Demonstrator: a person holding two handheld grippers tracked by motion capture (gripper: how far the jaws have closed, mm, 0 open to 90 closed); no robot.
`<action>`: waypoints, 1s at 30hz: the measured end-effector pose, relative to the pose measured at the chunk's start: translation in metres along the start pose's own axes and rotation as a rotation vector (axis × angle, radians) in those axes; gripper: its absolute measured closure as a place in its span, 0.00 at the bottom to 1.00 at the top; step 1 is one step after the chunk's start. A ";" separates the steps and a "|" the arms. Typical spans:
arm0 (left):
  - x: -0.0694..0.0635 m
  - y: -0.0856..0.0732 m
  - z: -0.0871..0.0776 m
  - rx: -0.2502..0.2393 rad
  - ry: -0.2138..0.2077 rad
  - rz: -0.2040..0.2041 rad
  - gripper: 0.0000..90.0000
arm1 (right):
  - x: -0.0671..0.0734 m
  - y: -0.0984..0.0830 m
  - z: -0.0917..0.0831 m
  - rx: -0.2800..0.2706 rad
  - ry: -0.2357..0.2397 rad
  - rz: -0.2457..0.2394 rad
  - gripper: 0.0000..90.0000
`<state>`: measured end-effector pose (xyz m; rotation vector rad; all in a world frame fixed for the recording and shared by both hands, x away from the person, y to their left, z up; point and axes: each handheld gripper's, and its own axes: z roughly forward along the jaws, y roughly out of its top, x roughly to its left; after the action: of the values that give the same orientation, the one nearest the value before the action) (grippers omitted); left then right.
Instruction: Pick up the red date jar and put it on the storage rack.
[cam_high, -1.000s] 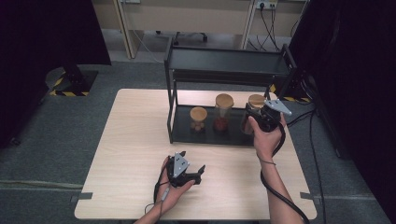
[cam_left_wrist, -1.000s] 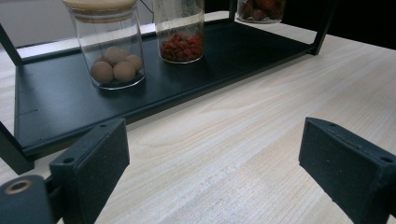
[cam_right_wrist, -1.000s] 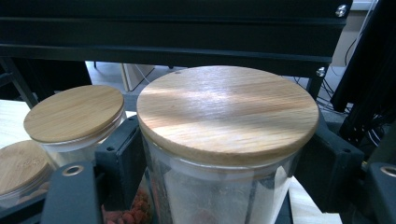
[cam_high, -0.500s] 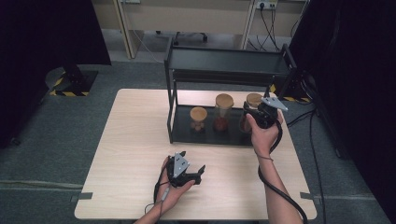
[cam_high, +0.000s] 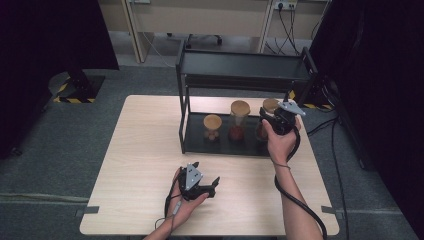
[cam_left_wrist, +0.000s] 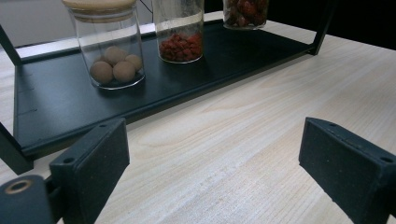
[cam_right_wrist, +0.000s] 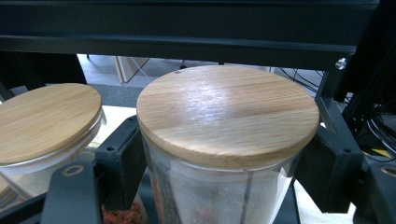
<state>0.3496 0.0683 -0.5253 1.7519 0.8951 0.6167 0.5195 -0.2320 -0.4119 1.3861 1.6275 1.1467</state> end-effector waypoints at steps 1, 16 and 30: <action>0.000 0.000 0.000 0.000 0.000 0.000 0.09 | 0.000 0.000 0.000 0.000 -0.001 0.002 0.28; 0.000 0.000 0.000 0.000 0.000 0.001 0.09 | -0.003 -0.005 0.007 0.015 -0.015 0.006 0.28; 0.000 0.000 0.000 -0.001 0.000 0.000 0.09 | -0.001 -0.008 0.010 0.018 -0.013 0.005 0.28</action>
<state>0.3496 0.0683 -0.5253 1.7514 0.8944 0.6173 0.5258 -0.2310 -0.4227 1.4070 1.6302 1.1257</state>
